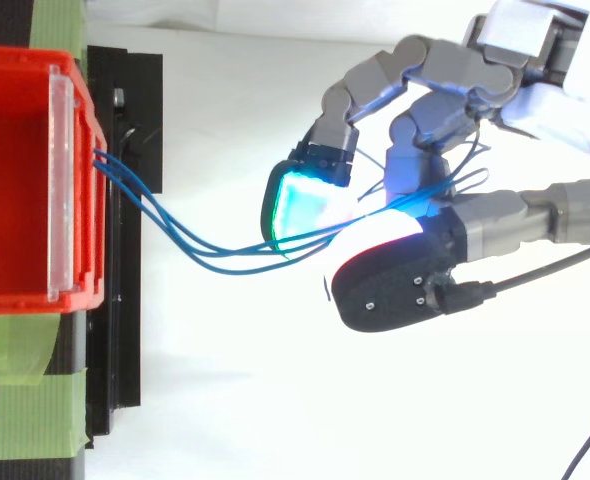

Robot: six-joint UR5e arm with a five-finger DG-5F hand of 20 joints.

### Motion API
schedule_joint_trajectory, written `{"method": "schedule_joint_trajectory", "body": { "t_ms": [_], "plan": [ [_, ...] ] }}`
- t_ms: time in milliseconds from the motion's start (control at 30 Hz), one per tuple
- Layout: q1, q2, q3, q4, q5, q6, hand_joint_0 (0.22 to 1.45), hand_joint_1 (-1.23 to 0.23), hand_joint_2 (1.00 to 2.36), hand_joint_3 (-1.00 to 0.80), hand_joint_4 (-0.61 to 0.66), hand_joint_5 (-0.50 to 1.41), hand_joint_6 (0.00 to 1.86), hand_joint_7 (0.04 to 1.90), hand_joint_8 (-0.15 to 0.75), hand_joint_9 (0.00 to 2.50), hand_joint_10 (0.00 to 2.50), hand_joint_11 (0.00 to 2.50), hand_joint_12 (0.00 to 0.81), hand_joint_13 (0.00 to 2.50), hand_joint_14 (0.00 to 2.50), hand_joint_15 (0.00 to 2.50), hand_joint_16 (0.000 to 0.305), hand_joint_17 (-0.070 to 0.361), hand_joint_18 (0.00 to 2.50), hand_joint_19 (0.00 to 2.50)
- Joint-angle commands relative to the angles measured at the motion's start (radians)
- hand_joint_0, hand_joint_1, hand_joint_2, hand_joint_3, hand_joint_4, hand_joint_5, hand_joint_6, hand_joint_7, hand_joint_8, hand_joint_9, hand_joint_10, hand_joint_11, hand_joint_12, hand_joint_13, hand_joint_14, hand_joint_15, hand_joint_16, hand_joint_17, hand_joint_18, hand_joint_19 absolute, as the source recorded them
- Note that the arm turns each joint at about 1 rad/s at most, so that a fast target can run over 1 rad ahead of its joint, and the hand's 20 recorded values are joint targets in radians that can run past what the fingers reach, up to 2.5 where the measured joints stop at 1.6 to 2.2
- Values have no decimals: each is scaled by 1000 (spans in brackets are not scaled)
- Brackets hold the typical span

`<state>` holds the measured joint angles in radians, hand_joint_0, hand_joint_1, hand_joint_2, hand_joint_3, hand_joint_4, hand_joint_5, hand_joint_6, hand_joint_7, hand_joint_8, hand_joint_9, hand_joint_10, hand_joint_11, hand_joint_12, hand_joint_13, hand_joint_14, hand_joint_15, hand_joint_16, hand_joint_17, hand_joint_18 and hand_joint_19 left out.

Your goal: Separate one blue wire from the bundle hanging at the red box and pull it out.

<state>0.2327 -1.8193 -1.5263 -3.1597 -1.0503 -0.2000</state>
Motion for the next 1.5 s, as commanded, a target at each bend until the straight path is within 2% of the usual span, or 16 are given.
{"method": "schedule_joint_trajectory", "body": {
  "t_ms": [0, 400, 567, 900, 1000, 1133, 1300, 1467],
  "plan": [
    [-1, 0, 0, 0, -1, 1, 610, -675, 1013, -333, 147, -203, 929, 835, 307, 837, 1028, 1357, 410, 895, 1186, 1366, 51, 115, 897, 873],
    [1, 0, 0, -2, -1, 2, 612, -686, 1016, -250, 109, -193, 937, 855, 306, 873, 1016, 1369, 409, 916, 1173, 1357, 51, 114, 909, 872],
    [1, 0, 0, -2, -1, 2, 616, -788, 1016, -206, 122, -202, 937, 856, 303, 852, 989, 1403, 412, 907, 1133, 1395, 52, 116, 895, 864],
    [-1, 0, 0, 1, -1, 1, 618, -860, 1015, -224, 151, -212, 937, 859, 306, 824, 966, 1432, 417, 905, 1054, 1453, 53, 118, 886, 854],
    [-1, 0, 0, 1, -1, 1, 601, -844, 1014, -290, 152, -212, 938, 838, 309, 823, 964, 1409, 419, 906, 1059, 1424, 53, 118, 885, 853],
    [-1, 0, 0, 1, -1, 1, 549, -735, 1005, -421, 166, -208, 934, 829, 314, 834, 1015, 1369, 426, 908, 1119, 1392, 54, 121, 895, 852],
    [-1, 0, 0, 1, -2, -1, 532, -656, 1002, -469, 169, -206, 930, 832, 325, 845, 1027, 1344, 434, 907, 1161, 1348, 55, 124, 899, 840],
    [-1, 0, 0, 0, -2, -1, 533, -646, 1002, -469, 170, -202, 927, 831, 327, 853, 1016, 1346, 432, 909, 1166, 1317, 55, 124, 895, 839]
  ]
}}
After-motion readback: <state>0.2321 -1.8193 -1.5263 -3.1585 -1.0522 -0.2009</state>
